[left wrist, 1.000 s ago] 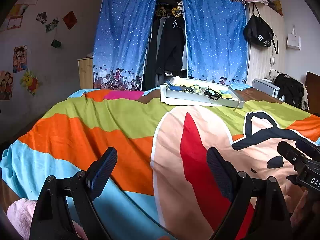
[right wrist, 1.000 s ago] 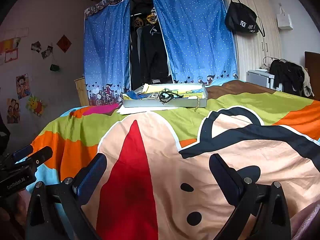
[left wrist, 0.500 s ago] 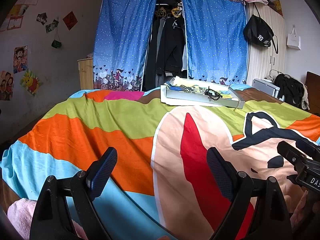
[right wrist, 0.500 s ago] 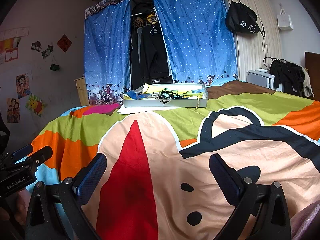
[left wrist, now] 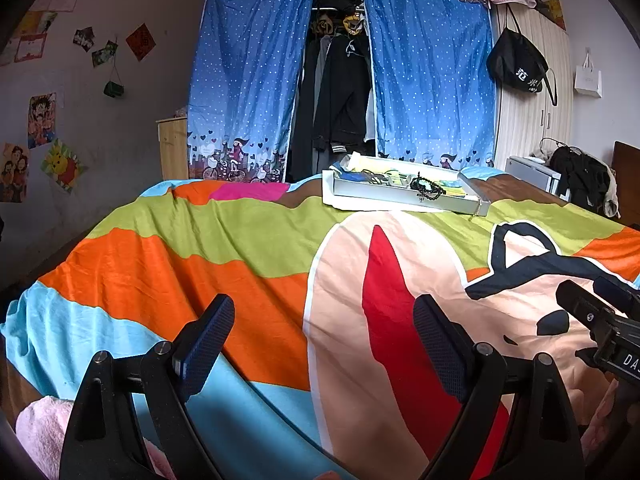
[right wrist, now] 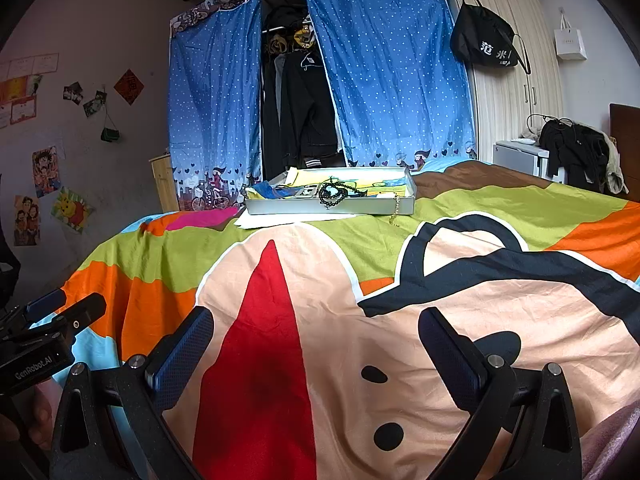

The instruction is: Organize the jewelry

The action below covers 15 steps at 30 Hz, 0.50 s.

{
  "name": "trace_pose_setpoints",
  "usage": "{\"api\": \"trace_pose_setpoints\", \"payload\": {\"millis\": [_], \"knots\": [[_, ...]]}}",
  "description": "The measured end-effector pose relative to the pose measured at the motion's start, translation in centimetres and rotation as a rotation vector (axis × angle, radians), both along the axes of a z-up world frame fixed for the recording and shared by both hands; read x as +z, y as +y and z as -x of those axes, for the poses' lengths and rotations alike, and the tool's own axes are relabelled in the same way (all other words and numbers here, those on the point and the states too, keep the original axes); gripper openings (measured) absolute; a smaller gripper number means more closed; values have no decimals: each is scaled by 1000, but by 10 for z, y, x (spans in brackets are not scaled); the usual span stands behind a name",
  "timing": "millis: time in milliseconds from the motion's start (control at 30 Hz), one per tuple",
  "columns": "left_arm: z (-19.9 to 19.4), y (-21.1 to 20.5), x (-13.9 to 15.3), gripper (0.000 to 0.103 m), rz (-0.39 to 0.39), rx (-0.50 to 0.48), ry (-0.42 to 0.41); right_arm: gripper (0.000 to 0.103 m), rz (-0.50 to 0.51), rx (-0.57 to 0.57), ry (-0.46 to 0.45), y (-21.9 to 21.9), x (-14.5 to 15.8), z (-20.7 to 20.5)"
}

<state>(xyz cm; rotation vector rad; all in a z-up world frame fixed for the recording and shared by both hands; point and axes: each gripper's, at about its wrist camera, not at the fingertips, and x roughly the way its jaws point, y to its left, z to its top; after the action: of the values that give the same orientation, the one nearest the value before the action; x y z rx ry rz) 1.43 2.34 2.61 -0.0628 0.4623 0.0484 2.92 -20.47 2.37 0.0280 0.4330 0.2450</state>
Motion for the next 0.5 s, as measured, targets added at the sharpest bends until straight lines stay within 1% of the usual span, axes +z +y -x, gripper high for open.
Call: {"api": "trace_pose_setpoints", "payload": {"millis": [500], "knots": [[1,3,-1,87,-7,1,1,103,1,0,1,0,0,0]]}}
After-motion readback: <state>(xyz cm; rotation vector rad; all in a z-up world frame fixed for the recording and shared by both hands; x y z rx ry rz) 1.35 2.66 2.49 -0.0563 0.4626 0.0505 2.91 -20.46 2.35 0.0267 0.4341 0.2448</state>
